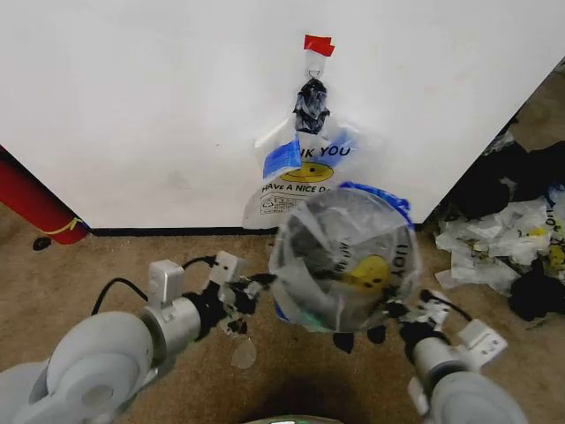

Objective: Pick up the garbage bag from the wall and place it over the trash bin.

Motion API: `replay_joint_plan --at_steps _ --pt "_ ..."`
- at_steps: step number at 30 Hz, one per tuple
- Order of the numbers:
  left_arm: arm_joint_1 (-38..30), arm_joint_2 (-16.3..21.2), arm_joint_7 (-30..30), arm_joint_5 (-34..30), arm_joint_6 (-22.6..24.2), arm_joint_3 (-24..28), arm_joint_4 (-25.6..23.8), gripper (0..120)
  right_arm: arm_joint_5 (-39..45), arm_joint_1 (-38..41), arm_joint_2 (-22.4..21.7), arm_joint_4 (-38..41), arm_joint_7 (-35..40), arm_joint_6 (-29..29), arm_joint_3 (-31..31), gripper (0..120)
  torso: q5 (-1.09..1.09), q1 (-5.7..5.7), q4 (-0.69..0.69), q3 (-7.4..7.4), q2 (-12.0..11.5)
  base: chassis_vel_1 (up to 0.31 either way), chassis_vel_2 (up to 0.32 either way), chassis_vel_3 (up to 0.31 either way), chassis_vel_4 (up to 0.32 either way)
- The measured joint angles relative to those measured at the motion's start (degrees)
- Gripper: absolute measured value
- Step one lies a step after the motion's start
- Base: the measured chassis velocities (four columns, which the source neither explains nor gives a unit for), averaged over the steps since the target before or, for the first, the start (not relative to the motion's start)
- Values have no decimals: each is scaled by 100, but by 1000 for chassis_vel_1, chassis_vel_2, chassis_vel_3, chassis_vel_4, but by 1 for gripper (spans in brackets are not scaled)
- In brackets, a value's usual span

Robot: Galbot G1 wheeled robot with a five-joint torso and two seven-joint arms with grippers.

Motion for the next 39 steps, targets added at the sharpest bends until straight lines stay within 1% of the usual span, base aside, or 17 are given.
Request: replay_joint_plan --at_steps 2,5,10,12,13,20,21,25,27,28,29,30,33,35,36,37,39 --pt "17 -27 -22 2 18 4 0 0 15 -1 63 1 -13 -2 -49 0 -3 -1 5 -1 0 0 0 0 0" --pt "2 -22 -22 -2 22 -13 0 0 9 6 83 -28 -24 -3 -57 0 -5 -1 5 -1 0 0 0 0 0" --pt "-3 -11 30 -20 154 -13 0 0 4 26 98 -52 -21 -1 -49 0 -4 -1 0 -1 0 0 0 0 0" --pt "18 -40 32 -39 211 14 0 7 9 30 123 -52 -21 -2 -54 0 -4 -1 3 -1 0 0 0 0 0" --pt "18 -40 32 -39 211 14 0 7 9 30 123 -52 -21 -2 -54 0 -4 -1 3 -1 0 0 0 0 0" --pt "-87 18 -4 -232 227 -101 0 36 -6 90 135 -129 -34 9 -45 0 -4 -1 3 -1 1 0 0 0 0" --pt "-87 18 -4 -232 227 -101 0 36 -6 90 135 -129 -34 9 -45 0 -4 -1 3 -1 1 0 0 0 0" --pt "-131 58 -34 -233 244 -144 0 51 -22 131 150 -162 -47 21 -45 0 -4 -1 3 -1 1 0 0 0 0" --pt "-164 90 -41 -234 251 -185 0 61 -32 149 141 -180 -66 35 -40 0 -4 -1 3 -1 1 0 0 0 0" --pt "-164 90 -41 -234 251 -185 0 61 -32 149 141 -180 -66 35 -40 0 -4 -1 3 -1 1 0 0 0 0" --pt "-170 107 -41 -234 255 -198 0 65 -36 158 137 -195 -74 45 -34 0 -4 -1 3 -1 1 0 0 0 0" --pt "-174 128 -41 -233 256 -207 0 71 -43 174 130 -218 -77 56 -26 0 -4 -1 3 -1 1 0 0 0 0" --pt "-223 125 39 -233 137 -157 0 82 -140 192 118 -245 -120 79 -62 0 -4 -1 2 -1 1 0 0 0 0" --pt "-254 118 87 -232 75 -129 0 81 -196 191 120 -246 -151 86 -88 0 -4 -1 3 -1 1 0 0 0 0" --pt "-313 112 165 -232 -3 -89 0 76 -317 185 121 -249 -224 104 -133 0 -4 -1 2 -1 1 0 0 0 0" --pt "-323 112 178 -232 -13 -84 0 74 -340 184 121 -249 -239 107 -140 0 -4 -1 3 -1 1 0 0 0 0" --pt "-432 150 398 -229 -99 -49 0 65 -561 184 90 -259 -390 161 -229 0 -5 -1 3 -1 1 0 0 0 0"
